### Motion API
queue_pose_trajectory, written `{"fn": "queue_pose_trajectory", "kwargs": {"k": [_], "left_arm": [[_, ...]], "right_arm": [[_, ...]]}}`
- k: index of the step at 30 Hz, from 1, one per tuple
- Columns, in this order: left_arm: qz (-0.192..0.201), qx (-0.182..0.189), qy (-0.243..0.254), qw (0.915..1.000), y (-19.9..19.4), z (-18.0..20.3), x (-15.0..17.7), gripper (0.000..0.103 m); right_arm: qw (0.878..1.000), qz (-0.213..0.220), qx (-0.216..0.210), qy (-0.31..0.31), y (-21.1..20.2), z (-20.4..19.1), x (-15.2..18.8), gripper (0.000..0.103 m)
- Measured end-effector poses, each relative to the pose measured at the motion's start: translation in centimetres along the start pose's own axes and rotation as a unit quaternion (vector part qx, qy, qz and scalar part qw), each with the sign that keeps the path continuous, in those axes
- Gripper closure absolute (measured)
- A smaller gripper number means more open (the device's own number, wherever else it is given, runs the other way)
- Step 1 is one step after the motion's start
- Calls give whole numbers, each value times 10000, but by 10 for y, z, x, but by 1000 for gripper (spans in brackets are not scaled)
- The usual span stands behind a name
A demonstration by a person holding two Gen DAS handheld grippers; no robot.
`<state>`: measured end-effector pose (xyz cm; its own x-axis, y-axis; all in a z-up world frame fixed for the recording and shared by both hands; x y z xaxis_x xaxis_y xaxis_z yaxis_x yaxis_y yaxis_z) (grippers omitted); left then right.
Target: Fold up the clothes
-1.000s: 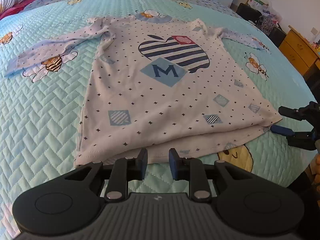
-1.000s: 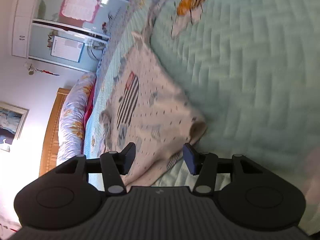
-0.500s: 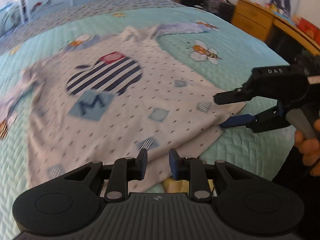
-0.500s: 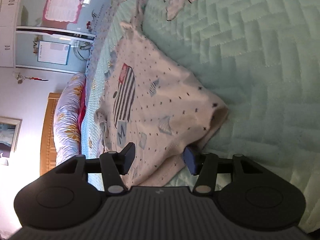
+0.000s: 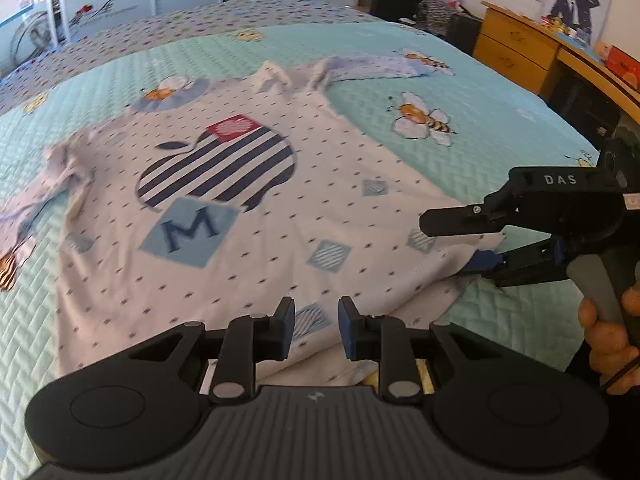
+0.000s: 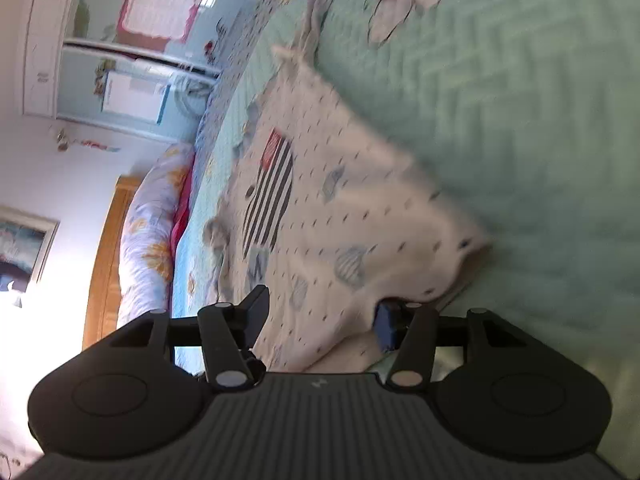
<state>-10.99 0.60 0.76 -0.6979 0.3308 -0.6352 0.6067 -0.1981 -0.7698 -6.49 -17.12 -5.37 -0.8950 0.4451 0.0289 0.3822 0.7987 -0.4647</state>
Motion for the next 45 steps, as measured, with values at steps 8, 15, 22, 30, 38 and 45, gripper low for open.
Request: {"fn": "queue_pose_trajectory", "kwargs": {"k": [8, 15, 22, 30, 38, 45], "left_arm": [[-116, -281, -732, 9969, -27, -50, 37, 73], [-312, -389, -1319, 9900, -44, -79, 77, 70], [-300, -488, -1583, 9857, -52, -90, 87, 70], [-291, -441, -1468, 9877, -53, -86, 85, 66], [-174, 83, -2029, 9790, -59, -72, 91, 62], [-85, 414, -2861, 9573, -48, -69, 100, 62]], "right_arm": [[9960, -732, -407, -295, 25, -18, 21, 46], [9860, -1458, -621, -524, 24, -24, 43, 42], [9919, -1139, -358, -433, 17, -22, 33, 41], [9941, -856, -245, -619, 6, -13, 30, 46], [9911, -1162, -362, -536, 9, -13, 38, 93], [9904, -1126, -704, 391, 7, 0, 25, 101]]}}
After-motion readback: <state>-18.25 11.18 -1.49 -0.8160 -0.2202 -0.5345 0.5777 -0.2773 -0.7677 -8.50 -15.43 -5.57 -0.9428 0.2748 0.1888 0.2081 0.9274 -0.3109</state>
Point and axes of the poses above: each gripper's, at about its wrist camera, not at the fingertips, and y roughly the way its jaws point, z to its right, x to its underside, the point moved 10 cm from there along y, roughly the way its jaws point, and after that the axes turned 13 degrees about y, right-handed, at the moved point
